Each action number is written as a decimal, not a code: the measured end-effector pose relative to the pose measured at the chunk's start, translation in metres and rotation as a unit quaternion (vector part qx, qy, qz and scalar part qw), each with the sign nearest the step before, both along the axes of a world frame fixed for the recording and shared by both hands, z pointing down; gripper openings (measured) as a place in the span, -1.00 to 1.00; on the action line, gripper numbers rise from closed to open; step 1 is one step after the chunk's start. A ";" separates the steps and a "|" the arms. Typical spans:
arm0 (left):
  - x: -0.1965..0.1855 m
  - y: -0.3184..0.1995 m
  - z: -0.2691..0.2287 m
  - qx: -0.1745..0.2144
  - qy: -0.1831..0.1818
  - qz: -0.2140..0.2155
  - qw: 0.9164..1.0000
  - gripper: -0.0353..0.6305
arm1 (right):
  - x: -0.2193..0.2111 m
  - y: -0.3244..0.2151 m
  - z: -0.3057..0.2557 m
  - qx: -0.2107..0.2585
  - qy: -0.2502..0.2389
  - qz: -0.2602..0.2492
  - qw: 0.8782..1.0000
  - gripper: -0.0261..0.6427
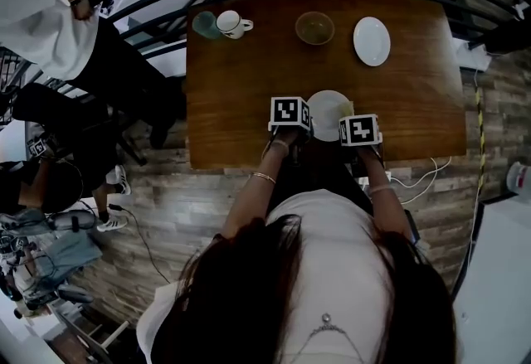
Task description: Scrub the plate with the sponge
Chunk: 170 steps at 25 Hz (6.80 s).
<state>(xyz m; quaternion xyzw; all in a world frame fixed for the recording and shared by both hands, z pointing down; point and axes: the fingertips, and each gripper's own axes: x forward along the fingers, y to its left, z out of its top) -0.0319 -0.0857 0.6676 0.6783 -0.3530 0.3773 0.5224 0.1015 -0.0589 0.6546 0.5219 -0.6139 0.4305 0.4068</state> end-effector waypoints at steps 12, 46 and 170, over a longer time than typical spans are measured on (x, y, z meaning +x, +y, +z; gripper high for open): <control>-0.003 -0.001 0.004 0.018 -0.014 -0.009 1.000 -0.68 | -0.087 0.007 0.005 0.015 -0.061 -0.112 0.992 -0.64; 0.001 0.029 0.003 -0.048 0.031 0.000 0.998 -0.68 | -0.047 0.020 0.009 0.005 -0.031 -0.113 0.993 -0.63; 0.008 0.032 0.005 -0.051 0.017 -0.044 0.998 -0.65 | -0.046 -0.024 0.016 -0.048 -0.106 -0.005 0.993 -0.65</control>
